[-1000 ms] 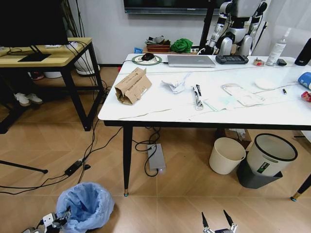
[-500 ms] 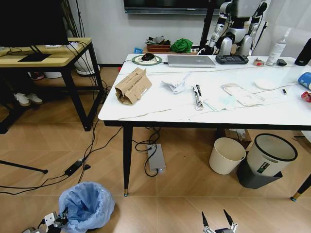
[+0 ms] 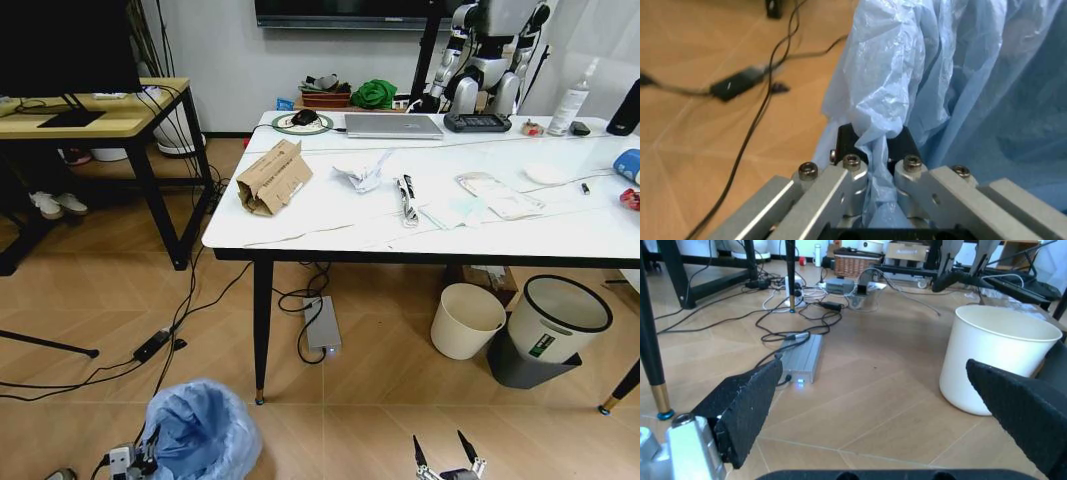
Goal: Pick up the trash bin and place the trash from the table into it.
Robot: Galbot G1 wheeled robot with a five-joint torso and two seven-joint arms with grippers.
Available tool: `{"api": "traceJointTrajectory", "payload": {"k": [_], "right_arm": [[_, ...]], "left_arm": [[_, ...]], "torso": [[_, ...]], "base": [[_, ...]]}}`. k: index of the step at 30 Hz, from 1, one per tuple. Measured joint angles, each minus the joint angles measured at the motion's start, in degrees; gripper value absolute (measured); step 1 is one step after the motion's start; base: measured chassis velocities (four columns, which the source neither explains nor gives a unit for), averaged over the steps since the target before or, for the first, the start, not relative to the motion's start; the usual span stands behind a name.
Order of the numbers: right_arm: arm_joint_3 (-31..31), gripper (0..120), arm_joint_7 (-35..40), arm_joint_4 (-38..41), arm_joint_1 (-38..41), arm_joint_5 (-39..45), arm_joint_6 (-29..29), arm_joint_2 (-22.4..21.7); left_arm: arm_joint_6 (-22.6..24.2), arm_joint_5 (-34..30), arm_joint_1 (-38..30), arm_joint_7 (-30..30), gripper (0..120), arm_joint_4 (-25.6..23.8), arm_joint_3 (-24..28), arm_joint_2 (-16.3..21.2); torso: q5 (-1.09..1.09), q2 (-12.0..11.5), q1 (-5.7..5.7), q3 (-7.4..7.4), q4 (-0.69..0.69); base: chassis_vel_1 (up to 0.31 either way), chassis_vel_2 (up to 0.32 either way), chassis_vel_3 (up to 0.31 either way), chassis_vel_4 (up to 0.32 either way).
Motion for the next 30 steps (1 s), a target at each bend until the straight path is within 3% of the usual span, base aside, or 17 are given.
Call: {"api": "traceJointTrajectory", "payload": {"k": [5, 11, 15, 20, 30], "right_arm": [[-0.1, 100, 0.0, 0.2, 0.0, -0.2, -0.1, 0.0], [0.1, 100, 0.1, 0.5, 0.0, -0.2, -0.7, 0.0], [0.4, 100, 0.1, 0.5, 0.1, -0.2, -0.9, 0.0], [0.8, 100, 0.2, 0.4, 0.3, -0.1, -1.0, 0.0], [1.3, 100, 0.3, 0.6, 0.1, 0.5, -1.6, 0.0]], "left_arm": [[0.0, -0.9, 4.6, 0.8, 0, -5.8, 0.7, 0.0], [2.3, -4.5, 14.4, 1.3, 0, -18.3, 2.6, -1.9], [2.2, -4.7, 15.9, 1.3, 0, -21.4, 2.6, -2.4], [2.1, -4.7, 16.2, 1.3, 0, -22.5, 2.2, -2.5], [1.6, -3.5, 14.5, 1.4, 0, -19.7, 3.2, -3.7]], "torso": [[-0.04, 0.0, 0.01, 0.01, 0.0], [0.01, 1.3, 0.51, 0.74, 0.01], [-0.02, 2.2, 0.86, 1.31, -0.01], [-0.03, 3.3, 1.34, 1.96, 0.0], [-0.03, 6.1, 2.42, 3.65, -0.01]], "base": [[0.0, 0.0, 0.0, 0.0], [0.0, 0.0, 0.0, 0.0], [0.0, 0.0, 0.0, 0.0], [0.0, 0.0, 0.0, 0.0], [0.0, 0.0, 0.0, 0.0]]}}
